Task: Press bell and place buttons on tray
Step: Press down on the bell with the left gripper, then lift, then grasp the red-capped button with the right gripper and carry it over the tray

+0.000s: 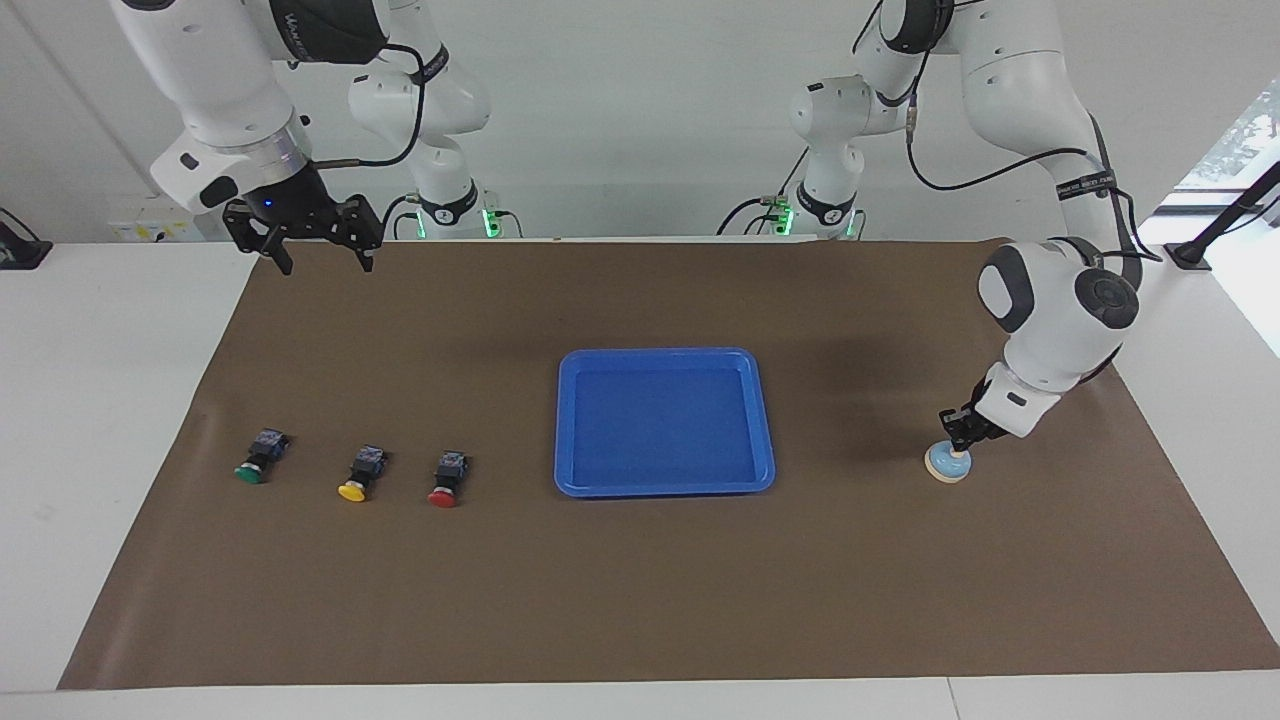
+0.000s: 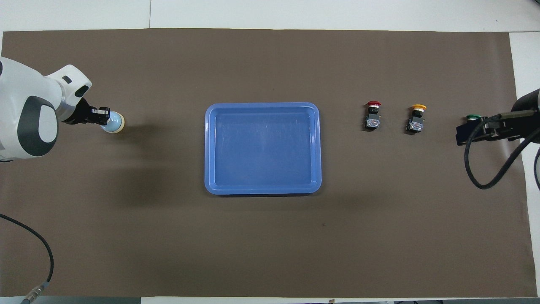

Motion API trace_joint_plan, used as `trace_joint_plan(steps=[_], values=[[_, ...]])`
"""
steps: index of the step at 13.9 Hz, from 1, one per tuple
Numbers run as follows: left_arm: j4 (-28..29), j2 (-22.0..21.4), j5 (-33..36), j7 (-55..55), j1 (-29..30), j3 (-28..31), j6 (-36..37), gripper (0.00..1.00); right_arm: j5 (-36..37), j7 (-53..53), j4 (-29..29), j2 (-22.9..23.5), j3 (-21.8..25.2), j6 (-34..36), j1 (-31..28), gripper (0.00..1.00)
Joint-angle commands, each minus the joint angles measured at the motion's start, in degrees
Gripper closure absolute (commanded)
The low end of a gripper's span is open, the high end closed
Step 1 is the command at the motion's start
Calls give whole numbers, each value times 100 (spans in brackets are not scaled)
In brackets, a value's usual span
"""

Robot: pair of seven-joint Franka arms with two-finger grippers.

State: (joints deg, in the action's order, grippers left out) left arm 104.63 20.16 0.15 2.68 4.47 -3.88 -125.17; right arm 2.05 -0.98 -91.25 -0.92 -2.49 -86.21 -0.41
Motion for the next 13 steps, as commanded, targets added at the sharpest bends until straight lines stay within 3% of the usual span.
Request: trace_joint_plan(steps=[1, 4, 7, 12, 13], values=[[355, 111, -7, -13, 28, -8, -602, 100, 59, -131, -113, -110, -50, -10, -90, 0], [261, 102, -7, -4, 28, -8, -457, 100, 59, -131, -113, -110, -50, -10, -91, 0], [-424, -46, 11, 5, 36, 1, 648, 100, 59, -149, -113, -110, -50, 25, -99, 0], [-627, -1048, -7, -13, 28, 1, 1810, 100, 41, -140, -174, -119, -50, -53, -64, 0], [-680, -1188, -15, -4, 28, 10, 2064, 91, 41, -131, -331, -171, -50, -245, -47, 0]])
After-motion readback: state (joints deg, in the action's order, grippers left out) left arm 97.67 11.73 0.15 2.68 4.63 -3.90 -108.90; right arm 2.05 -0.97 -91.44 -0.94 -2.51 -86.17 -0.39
